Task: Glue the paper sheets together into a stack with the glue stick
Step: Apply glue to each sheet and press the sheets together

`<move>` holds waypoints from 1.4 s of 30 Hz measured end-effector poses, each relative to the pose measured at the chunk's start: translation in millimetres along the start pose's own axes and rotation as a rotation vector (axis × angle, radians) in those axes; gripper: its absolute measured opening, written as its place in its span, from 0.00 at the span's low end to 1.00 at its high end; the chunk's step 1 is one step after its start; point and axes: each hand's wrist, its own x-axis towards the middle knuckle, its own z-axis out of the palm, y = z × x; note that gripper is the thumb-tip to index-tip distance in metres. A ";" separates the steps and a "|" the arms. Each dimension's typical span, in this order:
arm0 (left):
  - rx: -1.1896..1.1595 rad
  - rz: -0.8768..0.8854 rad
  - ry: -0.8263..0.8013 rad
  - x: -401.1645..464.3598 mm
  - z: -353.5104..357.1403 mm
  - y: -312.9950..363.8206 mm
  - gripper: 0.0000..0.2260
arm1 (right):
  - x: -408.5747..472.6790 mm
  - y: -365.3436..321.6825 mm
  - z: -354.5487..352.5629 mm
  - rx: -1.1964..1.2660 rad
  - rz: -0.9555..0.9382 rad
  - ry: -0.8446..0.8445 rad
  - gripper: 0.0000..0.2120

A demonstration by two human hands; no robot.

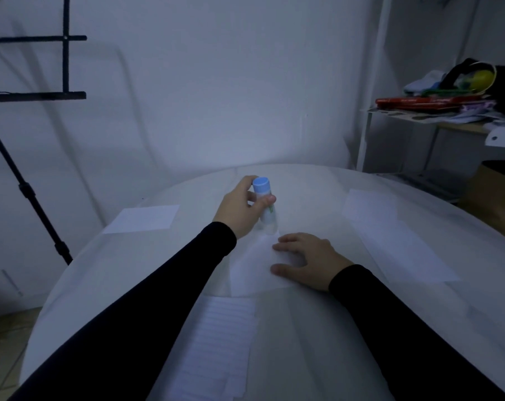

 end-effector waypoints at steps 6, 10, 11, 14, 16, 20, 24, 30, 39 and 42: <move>0.058 -0.006 -0.029 12.6 5.1 0.0 0.18 | 0.1 -0.8 0.4 -0.032 -0.003 -0.024 0.28; 0.118 0.011 -0.070 13.8 9.9 0.7 0.18 | 0.1 -2.3 -0.2 -0.042 0.006 -0.029 0.28; 0.127 0.014 -0.077 14.2 10.5 0.8 0.18 | 0.2 -3.1 -0.3 -0.041 0.011 -0.023 0.29; 0.153 0.019 -0.102 16.9 9.8 0.1 0.18 | 0.9 -6.6 0.2 -0.041 0.035 0.003 0.29; 0.162 0.015 -0.110 18.3 7.5 -1.1 0.18 | 1.6 -8.7 1.7 -0.034 0.054 0.028 0.29; 0.149 0.013 -0.105 17.2 1.2 -4.6 0.18 | 2.5 -13.2 5.6 -0.038 0.089 0.058 0.29; 0.144 0.039 -0.118 10.2 -4.7 -5.2 0.14 | 1.4 -15.6 4.9 -0.044 0.102 0.059 0.28; 0.131 0.062 -0.143 4.3 -15.9 -5.0 0.12 | 0.0 -20.7 1.6 -0.129 0.082 0.015 0.32; 0.031 0.097 -0.023 6.8 -23.6 3.5 0.14 | 3.0 -24.2 7.0 -0.203 0.067 0.019 0.34; 0.083 0.096 -0.062 1.7 -11.3 -0.3 0.13 | 4.0 -21.7 9.2 -0.159 0.109 -0.024 0.35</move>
